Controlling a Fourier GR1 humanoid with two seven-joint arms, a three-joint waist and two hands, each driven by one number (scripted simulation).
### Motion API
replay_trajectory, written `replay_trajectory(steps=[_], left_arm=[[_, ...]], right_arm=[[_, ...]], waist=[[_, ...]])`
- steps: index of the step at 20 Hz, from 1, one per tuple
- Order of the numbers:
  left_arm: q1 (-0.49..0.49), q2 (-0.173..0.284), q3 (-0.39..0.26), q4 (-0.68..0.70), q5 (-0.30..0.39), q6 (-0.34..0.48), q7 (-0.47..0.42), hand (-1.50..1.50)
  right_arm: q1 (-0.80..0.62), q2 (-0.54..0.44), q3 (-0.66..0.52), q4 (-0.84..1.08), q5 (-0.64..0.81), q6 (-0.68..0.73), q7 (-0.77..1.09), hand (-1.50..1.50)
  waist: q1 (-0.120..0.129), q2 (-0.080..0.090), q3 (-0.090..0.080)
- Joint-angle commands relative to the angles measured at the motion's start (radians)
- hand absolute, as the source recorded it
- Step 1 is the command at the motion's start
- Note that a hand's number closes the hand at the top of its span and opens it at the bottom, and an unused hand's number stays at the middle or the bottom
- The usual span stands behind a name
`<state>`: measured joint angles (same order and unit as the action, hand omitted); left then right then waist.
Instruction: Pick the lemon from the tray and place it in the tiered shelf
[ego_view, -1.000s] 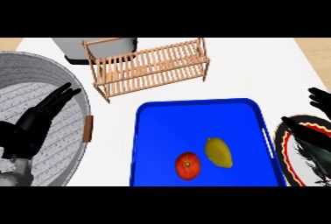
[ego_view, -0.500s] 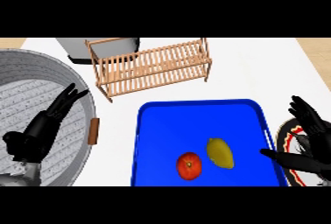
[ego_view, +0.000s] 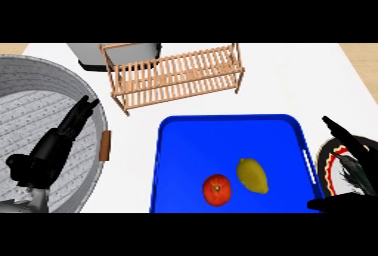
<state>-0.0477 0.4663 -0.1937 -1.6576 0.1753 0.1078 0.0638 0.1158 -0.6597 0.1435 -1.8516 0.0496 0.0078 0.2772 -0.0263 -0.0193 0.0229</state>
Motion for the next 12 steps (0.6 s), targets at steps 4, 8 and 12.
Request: replay_trajectory(steps=[4,8,12], left_arm=[[0.069,-0.042,-0.077,0.086,-0.010,0.004,0.060,0.00],[0.050,-0.037,-0.073,0.138,0.001,-0.013,0.041,0.00],[0.055,-0.050,-0.096,0.134,-0.007,0.000,0.034,0.00]], right_arm=[[-0.064,-0.183,0.085,-0.095,0.279,0.041,0.339,-1.50],[-0.120,-0.111,0.197,-0.178,0.344,0.063,0.532,-1.50],[-0.197,-0.022,0.302,-0.182,0.360,0.114,0.694,-1.50]], waist=[[0.031,0.028,-0.036],[0.035,0.030,-0.031],[0.062,0.032,-0.030]])
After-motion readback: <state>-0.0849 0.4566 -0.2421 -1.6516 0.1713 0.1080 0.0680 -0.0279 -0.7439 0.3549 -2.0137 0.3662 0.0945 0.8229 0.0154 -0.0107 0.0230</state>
